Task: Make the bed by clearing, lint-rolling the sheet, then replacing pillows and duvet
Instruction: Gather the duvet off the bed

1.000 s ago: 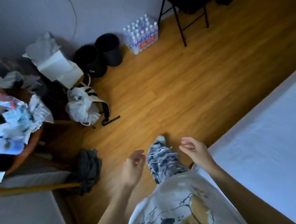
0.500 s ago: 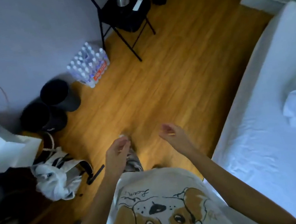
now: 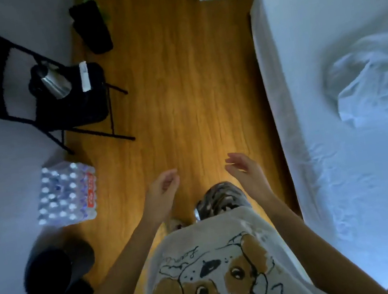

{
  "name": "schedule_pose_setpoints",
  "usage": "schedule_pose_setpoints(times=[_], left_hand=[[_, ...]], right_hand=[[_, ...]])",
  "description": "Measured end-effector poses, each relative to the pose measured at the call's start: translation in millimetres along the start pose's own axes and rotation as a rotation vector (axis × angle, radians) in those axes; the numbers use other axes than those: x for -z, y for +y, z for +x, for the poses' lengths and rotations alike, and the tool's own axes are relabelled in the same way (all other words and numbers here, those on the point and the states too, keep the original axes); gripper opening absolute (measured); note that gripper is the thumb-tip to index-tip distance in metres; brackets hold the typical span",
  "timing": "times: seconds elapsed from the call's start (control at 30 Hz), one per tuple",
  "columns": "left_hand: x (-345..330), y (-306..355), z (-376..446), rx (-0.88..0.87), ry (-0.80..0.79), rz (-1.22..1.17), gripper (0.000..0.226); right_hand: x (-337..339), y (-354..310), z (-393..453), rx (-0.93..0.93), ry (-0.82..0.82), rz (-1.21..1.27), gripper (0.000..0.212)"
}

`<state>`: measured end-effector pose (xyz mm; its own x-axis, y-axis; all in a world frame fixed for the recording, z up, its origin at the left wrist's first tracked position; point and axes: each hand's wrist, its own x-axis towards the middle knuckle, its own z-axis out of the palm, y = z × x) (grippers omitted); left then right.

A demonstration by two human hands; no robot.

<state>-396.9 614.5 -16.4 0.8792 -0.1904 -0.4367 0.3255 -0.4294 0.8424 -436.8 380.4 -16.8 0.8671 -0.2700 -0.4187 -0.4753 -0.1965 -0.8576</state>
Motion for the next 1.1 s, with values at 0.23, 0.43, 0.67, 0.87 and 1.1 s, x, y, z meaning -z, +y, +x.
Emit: schedule_pose_setpoints(times=[0.23, 0.43, 0.67, 0.87, 1.1], left_hand=[[-4.7, 69.8, 176.4, 0.013, -0.053, 0.017, 0.015], [-46.1, 167.2, 326.9, 0.023, -0.036, -0.001, 0.018], [-80.8, 293.8, 507.5, -0.080, -0.156, 0.072, 0.017], [-111.5, 366.8, 669.3, -0.106, -0.299, 0.139, 0.014], [-137.5, 480.7, 874.8, -0.134, -0.504, 0.186, 0.018]], right_hand=[[25.7, -44.5, 146.1, -0.005, 0.137, 0.074, 0.023], [89.1, -98.2, 306.1, -0.024, 0.086, 0.087, 0.023], [172.0, -161.9, 452.9, -0.059, 0.163, 0.085, 0.031], [225.0, -186.9, 565.7, -0.192, 0.342, 0.159, 0.029], [270.8, -246.7, 722.2, -0.304, 0.627, 0.248, 0.028]])
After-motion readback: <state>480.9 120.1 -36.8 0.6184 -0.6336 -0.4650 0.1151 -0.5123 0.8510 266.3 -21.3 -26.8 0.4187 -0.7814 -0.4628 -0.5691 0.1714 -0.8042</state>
